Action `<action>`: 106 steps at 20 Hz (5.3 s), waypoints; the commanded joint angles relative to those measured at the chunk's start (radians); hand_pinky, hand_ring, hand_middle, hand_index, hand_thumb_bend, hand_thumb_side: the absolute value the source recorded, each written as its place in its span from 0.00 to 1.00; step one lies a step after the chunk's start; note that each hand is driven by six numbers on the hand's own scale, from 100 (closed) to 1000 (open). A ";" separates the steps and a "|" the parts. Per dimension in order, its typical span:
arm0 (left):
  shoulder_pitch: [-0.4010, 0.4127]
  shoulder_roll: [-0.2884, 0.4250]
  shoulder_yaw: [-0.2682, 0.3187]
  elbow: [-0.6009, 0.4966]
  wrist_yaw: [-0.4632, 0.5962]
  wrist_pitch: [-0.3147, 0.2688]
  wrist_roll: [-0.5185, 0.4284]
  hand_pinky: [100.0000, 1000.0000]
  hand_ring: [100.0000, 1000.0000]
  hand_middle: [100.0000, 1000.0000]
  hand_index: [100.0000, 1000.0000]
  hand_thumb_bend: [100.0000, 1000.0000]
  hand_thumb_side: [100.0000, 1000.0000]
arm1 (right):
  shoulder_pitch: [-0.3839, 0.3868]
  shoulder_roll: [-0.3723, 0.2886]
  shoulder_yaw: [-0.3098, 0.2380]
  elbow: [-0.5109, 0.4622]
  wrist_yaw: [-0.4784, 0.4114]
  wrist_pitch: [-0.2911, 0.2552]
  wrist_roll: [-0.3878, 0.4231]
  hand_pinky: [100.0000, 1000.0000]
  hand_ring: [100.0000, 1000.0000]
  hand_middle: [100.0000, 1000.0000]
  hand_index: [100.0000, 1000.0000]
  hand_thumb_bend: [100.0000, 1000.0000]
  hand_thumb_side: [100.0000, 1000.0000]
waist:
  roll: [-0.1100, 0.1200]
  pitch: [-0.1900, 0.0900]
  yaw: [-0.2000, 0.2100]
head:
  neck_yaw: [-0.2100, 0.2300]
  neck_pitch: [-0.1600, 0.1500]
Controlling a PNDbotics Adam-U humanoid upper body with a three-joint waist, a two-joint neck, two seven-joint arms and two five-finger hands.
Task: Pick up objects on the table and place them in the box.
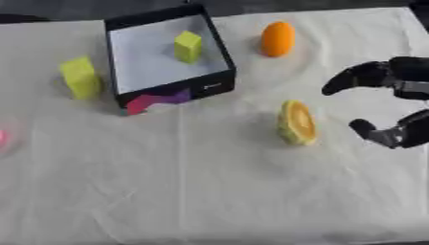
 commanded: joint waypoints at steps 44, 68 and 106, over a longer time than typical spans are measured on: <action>0.001 0.022 0.003 -0.008 -0.018 -0.004 0.000 0.81 0.58 0.65 0.71 0.00 0.76 | -0.182 0.211 0.052 0.239 0.265 -0.096 0.083 0.96 0.90 0.87 0.99 0.06 0.49 | 0.008 0.021 0.041 | 0.006 0.005; -0.011 0.018 -0.006 -0.009 -0.025 -0.003 -0.007 0.82 0.58 0.65 0.71 0.00 0.77 | -0.208 0.229 0.068 0.336 0.340 -0.235 0.207 0.97 0.91 0.87 1.00 0.25 0.43 | 0.001 0.054 0.078 | -0.010 0.005; -0.013 0.008 -0.005 -0.008 -0.031 -0.001 -0.002 0.82 0.57 0.65 0.70 0.00 0.78 | -0.189 0.203 0.054 0.251 0.267 -0.197 0.194 0.80 0.69 0.51 0.71 0.00 0.29 | 0.003 0.067 0.069 | -0.014 0.005</action>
